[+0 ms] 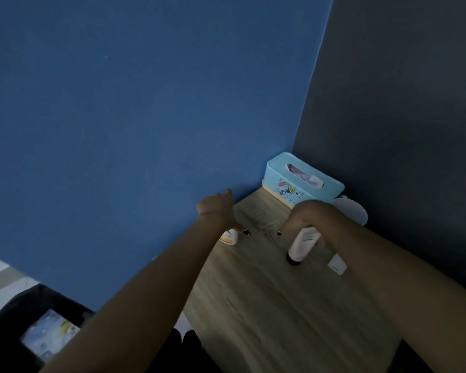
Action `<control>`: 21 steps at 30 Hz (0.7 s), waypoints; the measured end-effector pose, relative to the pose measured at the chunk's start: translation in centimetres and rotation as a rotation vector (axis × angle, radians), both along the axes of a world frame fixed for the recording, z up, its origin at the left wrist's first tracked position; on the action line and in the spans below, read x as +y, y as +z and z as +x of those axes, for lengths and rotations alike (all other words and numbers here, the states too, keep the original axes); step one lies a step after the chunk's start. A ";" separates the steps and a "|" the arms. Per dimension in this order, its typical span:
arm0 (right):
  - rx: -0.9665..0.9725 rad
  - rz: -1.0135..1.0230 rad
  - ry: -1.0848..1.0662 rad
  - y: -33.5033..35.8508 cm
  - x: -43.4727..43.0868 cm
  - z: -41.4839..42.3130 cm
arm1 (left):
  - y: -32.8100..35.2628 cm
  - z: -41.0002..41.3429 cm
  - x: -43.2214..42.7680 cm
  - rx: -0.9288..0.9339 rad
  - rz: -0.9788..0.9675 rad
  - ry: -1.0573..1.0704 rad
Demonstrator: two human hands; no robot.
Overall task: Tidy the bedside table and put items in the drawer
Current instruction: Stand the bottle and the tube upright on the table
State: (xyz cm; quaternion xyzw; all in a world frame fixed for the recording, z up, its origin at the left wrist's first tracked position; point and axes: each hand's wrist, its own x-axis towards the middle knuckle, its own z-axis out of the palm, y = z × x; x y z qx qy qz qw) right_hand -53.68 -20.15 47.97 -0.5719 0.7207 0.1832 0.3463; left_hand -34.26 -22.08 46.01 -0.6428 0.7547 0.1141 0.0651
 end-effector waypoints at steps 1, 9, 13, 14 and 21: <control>0.031 -0.109 -0.054 0.5 0.1 -0.3 | 0.2 -0.1 0.2 0.009 -0.006 0.009; -0.221 -0.928 -0.527 2.0 11.4 -2.7 | -3.4 4.0 6.2 0.836 -0.215 0.267; -0.436 -0.812 -0.745 -6.4 15.4 -1.3 | -8.6 3.7 7.5 0.840 -0.143 0.253; -0.485 -0.757 -0.755 -8.0 15.2 -1.0 | -9.2 3.2 7.5 0.841 -0.139 0.258; -0.838 -0.686 -0.688 -11.3 11.8 -1.3 | -11.1 0.9 6.1 0.971 -0.218 0.342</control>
